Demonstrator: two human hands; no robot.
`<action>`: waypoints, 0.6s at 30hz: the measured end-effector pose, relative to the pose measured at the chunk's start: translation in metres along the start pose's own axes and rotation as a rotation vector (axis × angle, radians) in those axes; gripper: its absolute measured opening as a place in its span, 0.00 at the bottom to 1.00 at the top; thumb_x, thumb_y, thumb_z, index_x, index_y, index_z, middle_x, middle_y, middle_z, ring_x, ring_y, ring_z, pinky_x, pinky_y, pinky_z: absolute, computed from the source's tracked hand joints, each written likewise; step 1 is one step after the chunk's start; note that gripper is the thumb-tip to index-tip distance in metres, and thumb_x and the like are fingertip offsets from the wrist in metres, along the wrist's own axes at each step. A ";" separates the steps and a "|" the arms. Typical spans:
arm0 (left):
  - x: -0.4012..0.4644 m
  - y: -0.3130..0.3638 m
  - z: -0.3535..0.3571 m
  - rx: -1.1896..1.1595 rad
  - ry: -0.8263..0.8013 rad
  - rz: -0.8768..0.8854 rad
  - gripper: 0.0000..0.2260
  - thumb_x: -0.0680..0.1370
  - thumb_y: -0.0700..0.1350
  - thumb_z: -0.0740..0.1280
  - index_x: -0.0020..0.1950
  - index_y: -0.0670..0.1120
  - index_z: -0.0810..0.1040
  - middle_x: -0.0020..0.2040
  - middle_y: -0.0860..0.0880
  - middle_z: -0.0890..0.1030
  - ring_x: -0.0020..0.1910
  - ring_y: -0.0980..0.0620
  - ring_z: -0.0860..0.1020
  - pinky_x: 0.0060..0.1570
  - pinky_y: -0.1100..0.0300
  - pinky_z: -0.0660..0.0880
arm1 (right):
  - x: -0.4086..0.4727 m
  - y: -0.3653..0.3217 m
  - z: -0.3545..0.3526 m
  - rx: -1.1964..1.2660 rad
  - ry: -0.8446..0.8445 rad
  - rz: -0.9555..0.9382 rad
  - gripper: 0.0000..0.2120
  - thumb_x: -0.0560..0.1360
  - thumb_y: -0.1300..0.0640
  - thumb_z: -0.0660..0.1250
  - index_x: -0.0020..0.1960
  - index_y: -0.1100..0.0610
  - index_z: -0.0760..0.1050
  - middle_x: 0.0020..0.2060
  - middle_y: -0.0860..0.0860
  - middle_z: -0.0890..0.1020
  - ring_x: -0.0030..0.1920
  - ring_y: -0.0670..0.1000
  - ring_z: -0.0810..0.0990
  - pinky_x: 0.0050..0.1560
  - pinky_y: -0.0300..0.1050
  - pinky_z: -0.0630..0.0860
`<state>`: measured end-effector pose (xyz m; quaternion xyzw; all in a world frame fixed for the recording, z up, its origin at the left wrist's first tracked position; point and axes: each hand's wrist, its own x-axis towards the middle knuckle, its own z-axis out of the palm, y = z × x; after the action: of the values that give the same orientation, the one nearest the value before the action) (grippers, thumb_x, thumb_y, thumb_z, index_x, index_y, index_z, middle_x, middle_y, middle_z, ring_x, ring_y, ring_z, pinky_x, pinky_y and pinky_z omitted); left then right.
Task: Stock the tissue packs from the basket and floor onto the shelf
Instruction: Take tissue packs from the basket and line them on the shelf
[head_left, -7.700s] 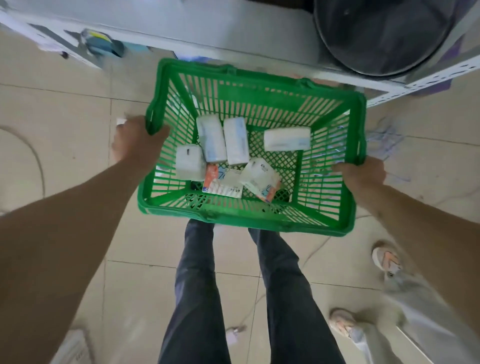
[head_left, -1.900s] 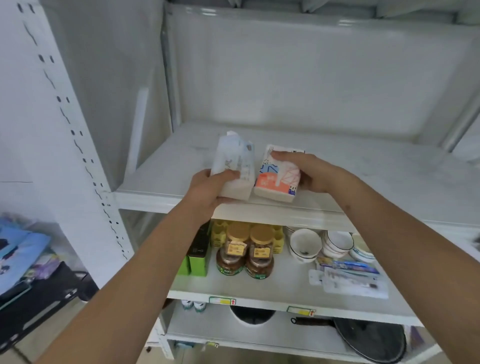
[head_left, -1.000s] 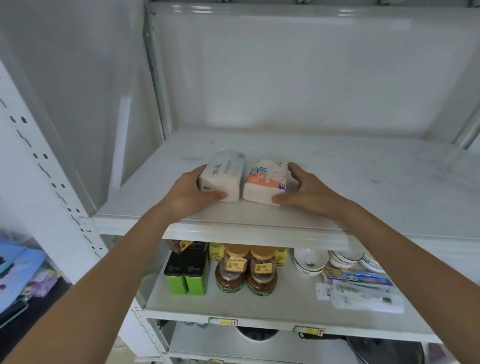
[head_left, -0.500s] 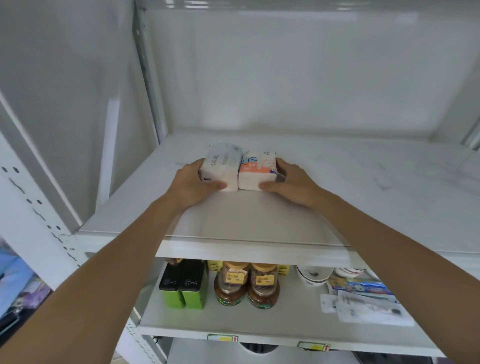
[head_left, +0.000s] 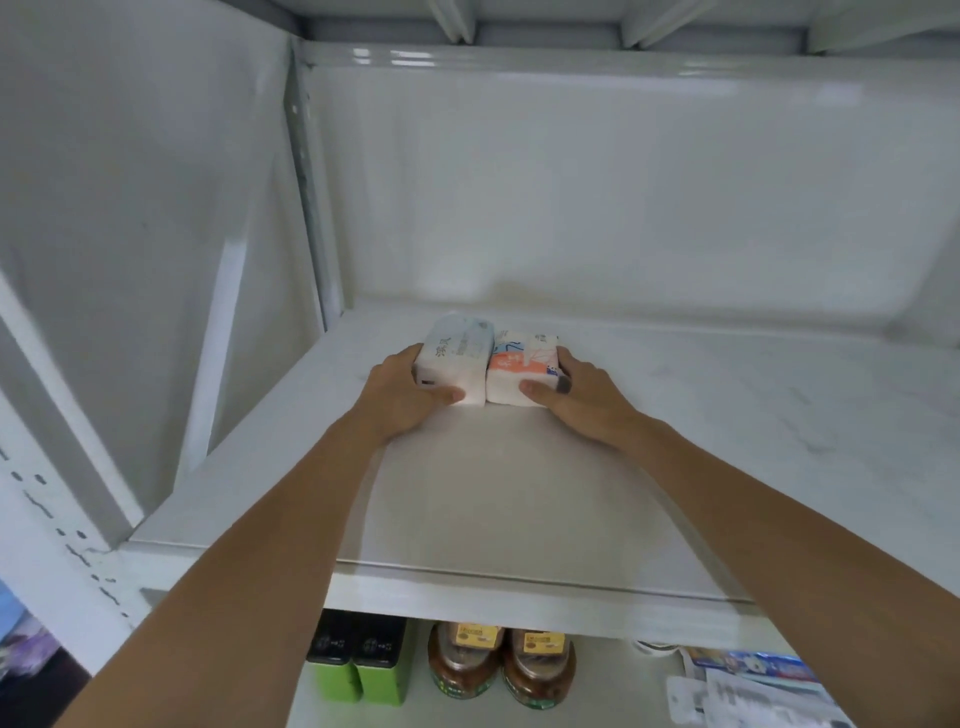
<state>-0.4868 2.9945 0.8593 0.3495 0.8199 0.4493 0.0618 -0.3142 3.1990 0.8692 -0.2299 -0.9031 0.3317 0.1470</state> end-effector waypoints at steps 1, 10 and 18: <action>0.001 -0.001 0.001 -0.007 0.009 -0.002 0.29 0.71 0.52 0.81 0.70 0.54 0.78 0.54 0.58 0.82 0.46 0.69 0.76 0.34 0.78 0.70 | 0.002 0.001 0.002 -0.002 0.007 0.009 0.38 0.80 0.39 0.69 0.83 0.54 0.62 0.72 0.52 0.79 0.71 0.57 0.76 0.73 0.55 0.73; -0.018 0.005 0.004 0.057 0.078 -0.070 0.22 0.69 0.55 0.81 0.56 0.46 0.80 0.49 0.49 0.83 0.49 0.48 0.81 0.34 0.62 0.71 | -0.012 0.007 0.007 -0.005 0.127 0.082 0.39 0.74 0.35 0.74 0.76 0.55 0.68 0.72 0.54 0.78 0.73 0.60 0.73 0.68 0.57 0.74; -0.099 0.009 -0.001 0.249 0.006 -0.048 0.48 0.76 0.56 0.76 0.85 0.41 0.52 0.82 0.40 0.61 0.80 0.41 0.61 0.77 0.52 0.59 | -0.117 0.012 0.001 -0.154 0.094 0.026 0.42 0.77 0.33 0.69 0.82 0.56 0.63 0.79 0.55 0.72 0.78 0.60 0.70 0.72 0.46 0.67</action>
<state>-0.4084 2.9347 0.8461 0.3333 0.8777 0.3434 0.0264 -0.2111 3.1464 0.8476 -0.2675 -0.9150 0.2518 0.1668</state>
